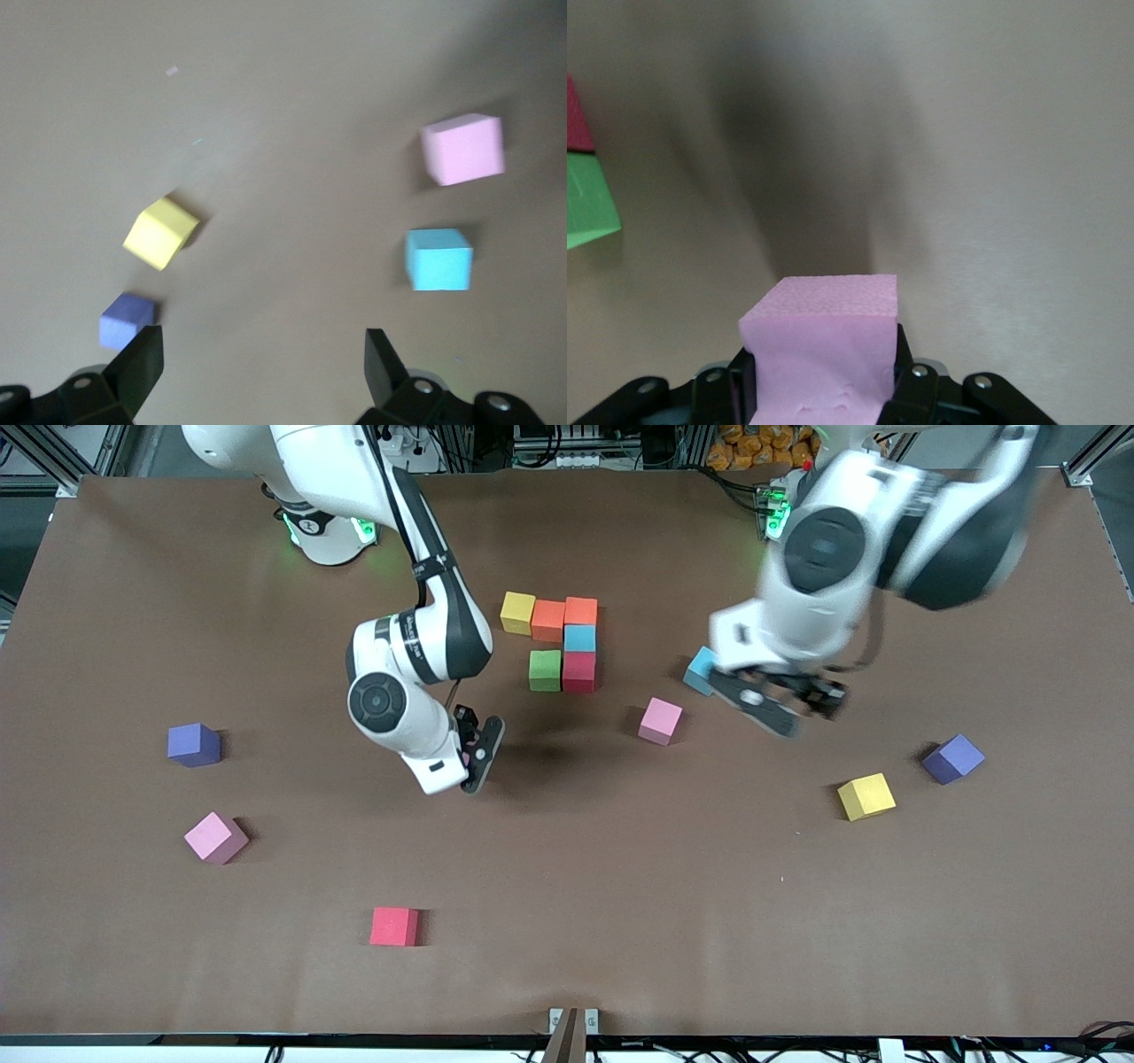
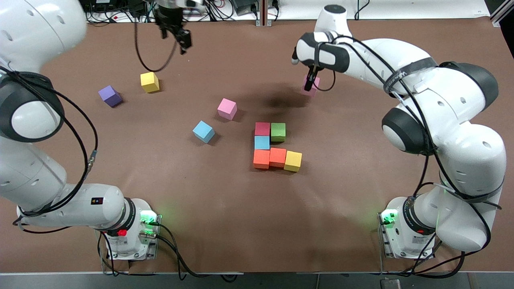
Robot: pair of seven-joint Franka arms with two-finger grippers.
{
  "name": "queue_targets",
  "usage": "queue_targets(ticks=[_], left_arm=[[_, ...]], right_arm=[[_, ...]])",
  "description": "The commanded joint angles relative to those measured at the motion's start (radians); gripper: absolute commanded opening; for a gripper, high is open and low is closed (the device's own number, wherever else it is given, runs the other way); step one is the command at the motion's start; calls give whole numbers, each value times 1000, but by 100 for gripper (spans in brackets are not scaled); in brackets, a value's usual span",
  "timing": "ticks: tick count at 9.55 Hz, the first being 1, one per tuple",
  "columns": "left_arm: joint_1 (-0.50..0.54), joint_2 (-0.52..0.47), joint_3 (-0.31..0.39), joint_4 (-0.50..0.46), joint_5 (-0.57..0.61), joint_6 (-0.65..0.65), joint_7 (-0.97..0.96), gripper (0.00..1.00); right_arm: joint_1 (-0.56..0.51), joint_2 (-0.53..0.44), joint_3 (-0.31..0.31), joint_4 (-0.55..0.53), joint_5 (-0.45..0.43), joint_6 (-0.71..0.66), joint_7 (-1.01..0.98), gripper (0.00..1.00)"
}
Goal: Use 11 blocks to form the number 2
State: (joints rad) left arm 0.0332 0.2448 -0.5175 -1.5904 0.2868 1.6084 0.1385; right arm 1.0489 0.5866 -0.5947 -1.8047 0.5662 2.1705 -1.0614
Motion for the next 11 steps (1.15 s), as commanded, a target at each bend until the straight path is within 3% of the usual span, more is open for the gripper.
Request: queue_targets(ticks=[1,6,8,11], left_arm=[[8,-18,112,-10,-26,2,3,100],[1,122,120,-61,-31,154,21,100],[-7,116,113,-141,-31,218,-63,100],[-16,113,41,-203,-34,248,-233,100]], right_arm=[[68,-114,-11,-178,-9,110,-72,31],[220,-175,-11,-343,-11,281,-157,29],[232,-195,-11,-392,-9,311,-146,28],[284,-211,-11,-433,-3,325,-94,28]])
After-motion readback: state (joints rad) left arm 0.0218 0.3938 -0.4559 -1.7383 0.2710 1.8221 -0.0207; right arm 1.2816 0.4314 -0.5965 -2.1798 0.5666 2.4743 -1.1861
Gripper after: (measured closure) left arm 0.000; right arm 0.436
